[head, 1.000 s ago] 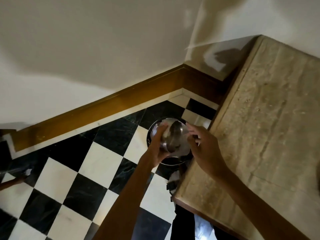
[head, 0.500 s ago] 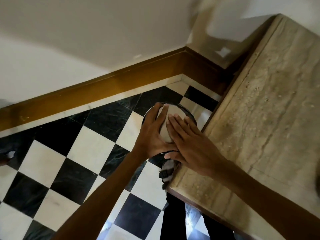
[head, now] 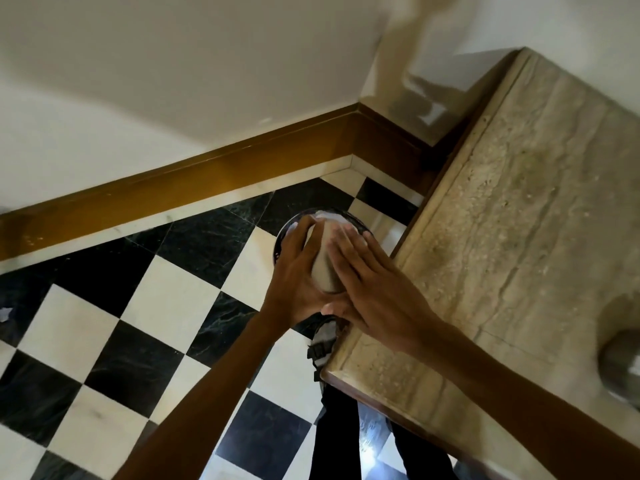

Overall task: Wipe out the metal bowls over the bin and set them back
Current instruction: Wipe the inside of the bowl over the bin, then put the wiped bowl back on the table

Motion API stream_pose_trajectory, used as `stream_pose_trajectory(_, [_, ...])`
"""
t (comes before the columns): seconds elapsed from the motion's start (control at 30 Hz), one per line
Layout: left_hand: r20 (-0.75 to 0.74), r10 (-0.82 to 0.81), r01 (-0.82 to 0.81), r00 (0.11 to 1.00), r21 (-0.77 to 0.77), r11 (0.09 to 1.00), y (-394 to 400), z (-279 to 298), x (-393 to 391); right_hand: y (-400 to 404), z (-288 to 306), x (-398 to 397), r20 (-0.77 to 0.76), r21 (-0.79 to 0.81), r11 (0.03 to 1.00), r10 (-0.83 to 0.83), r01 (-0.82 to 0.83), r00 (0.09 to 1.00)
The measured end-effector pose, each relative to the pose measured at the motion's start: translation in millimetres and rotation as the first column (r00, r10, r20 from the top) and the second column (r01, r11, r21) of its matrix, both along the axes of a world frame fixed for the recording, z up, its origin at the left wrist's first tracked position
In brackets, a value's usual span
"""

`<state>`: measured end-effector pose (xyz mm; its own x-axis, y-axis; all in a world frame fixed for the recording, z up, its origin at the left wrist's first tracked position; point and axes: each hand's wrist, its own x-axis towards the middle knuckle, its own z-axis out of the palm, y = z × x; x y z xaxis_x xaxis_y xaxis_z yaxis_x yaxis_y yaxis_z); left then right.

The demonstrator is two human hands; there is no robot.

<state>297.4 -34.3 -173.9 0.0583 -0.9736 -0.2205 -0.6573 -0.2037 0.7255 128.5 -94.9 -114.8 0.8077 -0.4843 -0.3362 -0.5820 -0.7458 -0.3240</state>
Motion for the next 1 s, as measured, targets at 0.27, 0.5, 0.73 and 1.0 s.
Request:
stream_pose_trajectory(0.27, [0.024,0.038,-0.035,0.999,-0.108,0.994,0,3,-12,10,-6,-6,0.043,-0.010,0.998,-0.054,0.055,0.998])
stream_pose_trajectory(0.5, [0.049,0.066,-0.062,0.997,-0.090,0.994,-6,4,-13,8,1,-9,0.107,0.003,0.997,-0.076,0.076,0.991])
stream_pose_trajectory(0.73, [-0.158,0.334,-0.317,0.929,0.123,0.940,0,52,-33,0,26,-17,0.235,0.348,0.890,-0.388,0.295,0.891])
stream_pose_trajectory(1.0, [-0.690,0.718,-0.133,0.095,0.706,0.696,-1,109,-63,14,70,-82,0.100,0.769,0.313,-0.920,0.558,0.379])
